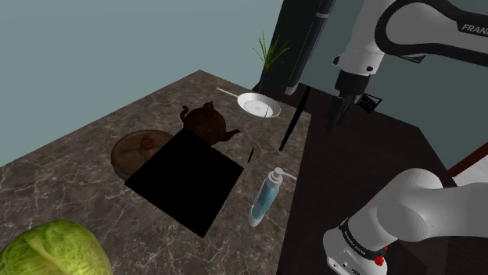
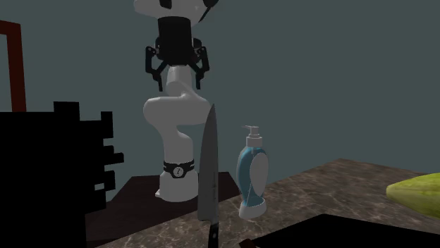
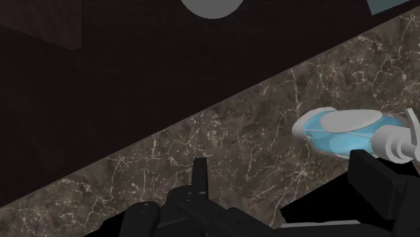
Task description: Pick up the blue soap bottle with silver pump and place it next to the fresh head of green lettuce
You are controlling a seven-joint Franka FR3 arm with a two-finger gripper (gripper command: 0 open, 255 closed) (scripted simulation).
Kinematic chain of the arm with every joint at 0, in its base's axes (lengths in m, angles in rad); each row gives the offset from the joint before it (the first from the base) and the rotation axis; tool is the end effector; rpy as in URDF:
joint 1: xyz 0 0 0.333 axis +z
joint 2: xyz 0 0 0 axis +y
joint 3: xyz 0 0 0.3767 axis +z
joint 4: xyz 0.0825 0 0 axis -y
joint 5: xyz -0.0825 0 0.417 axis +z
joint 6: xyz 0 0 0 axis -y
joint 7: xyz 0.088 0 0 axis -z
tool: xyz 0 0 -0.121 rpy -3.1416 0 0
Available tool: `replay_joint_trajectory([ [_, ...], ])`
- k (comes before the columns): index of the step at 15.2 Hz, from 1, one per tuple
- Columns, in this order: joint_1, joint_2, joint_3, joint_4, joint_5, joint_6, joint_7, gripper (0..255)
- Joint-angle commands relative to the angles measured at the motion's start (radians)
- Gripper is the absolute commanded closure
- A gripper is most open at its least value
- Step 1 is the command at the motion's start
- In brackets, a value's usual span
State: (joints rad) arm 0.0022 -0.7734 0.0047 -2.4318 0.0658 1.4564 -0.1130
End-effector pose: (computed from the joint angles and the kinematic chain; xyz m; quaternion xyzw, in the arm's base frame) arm 0.2804 0.0109 0.5699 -0.9927 -0.0592 0.0990 0.0366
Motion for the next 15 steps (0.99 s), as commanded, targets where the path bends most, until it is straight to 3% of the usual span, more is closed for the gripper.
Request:
replay_joint_trajectory([
  [1, 0.000, 0.000, 0.000, 0.000, 0.000, 0.000, 0.000, 0],
  [8, 0.067, 0.002, 0.190, -0.076, 0.107, 0.118, 0.182, 0],
  [15, 0.118, 0.098, 0.393, -0.083, 0.191, 0.259, 0.366, 0],
])
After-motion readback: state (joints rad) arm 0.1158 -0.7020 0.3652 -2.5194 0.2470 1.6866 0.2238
